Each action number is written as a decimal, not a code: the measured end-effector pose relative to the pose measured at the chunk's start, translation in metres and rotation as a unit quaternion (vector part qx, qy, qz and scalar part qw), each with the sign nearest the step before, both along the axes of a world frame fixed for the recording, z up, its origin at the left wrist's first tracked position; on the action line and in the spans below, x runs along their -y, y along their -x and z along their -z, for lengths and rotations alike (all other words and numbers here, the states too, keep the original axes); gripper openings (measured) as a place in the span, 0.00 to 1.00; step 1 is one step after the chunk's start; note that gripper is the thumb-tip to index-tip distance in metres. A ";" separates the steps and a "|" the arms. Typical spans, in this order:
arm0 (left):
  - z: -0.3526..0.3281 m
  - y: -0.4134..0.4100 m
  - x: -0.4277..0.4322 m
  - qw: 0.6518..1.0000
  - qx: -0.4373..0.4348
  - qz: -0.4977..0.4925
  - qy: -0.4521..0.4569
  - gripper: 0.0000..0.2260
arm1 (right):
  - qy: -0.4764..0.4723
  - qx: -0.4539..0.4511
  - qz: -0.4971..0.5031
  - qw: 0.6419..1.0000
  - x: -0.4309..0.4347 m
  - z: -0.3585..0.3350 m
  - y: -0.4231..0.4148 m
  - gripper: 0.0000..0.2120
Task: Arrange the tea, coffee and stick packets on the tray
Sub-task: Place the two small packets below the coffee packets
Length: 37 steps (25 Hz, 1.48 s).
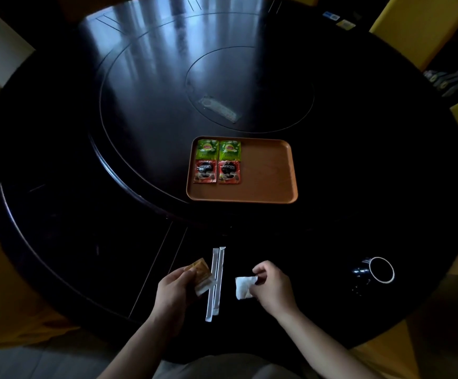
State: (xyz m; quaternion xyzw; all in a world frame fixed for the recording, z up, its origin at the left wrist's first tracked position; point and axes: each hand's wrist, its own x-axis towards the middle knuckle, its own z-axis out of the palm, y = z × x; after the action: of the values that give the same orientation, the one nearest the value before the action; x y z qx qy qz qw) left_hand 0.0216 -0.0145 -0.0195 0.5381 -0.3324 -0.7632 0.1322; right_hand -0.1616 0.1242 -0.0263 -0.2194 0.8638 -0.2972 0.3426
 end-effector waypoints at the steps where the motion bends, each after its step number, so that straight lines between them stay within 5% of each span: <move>1: 0.000 0.001 0.001 1.000 -0.002 0.001 0.000 0.10 | 0.004 0.006 0.010 1.000 0.001 -0.004 0.003 0.13; 10: -0.021 0.035 0.044 0.993 0.006 -0.103 0.049 0.05 | 0.113 -0.088 0.079 0.986 0.066 -0.068 0.064 0.09; 18: -0.045 0.111 0.120 0.986 0.048 -0.103 0.122 0.03 | 0.081 -0.346 -0.109 0.928 0.158 -0.089 0.122 0.06; 20: -0.044 0.125 0.131 0.984 0.064 -0.102 0.127 0.04 | 0.029 -0.338 -0.147 0.929 0.173 -0.078 0.128 0.05; 24: -0.035 0.133 0.141 0.985 0.088 -0.086 0.124 0.04 | 0.050 -0.139 -0.136 0.980 0.179 -0.056 0.119 0.07; 28: -0.027 0.129 0.147 0.979 0.125 -0.063 0.151 0.03 | 0.116 -0.217 -0.117 0.962 0.156 -0.043 0.133 0.07; 34: -0.031 0.124 0.145 0.949 0.184 0.013 0.256 0.02 | 0.043 -0.245 -0.122 0.961 0.148 -0.033 0.152 0.11; 37: -0.036 0.118 0.144 0.906 0.248 0.072 0.335 0.06 | 0.019 -0.241 -0.112 0.964 0.156 -0.027 0.145 0.15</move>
State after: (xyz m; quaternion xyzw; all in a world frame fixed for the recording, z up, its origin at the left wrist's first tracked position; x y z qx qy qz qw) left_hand -0.0964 -0.1581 0.0163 0.6082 -0.6287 -0.4565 0.1626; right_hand -0.3064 -0.0322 0.0007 -0.3865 0.8847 -0.2118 0.1516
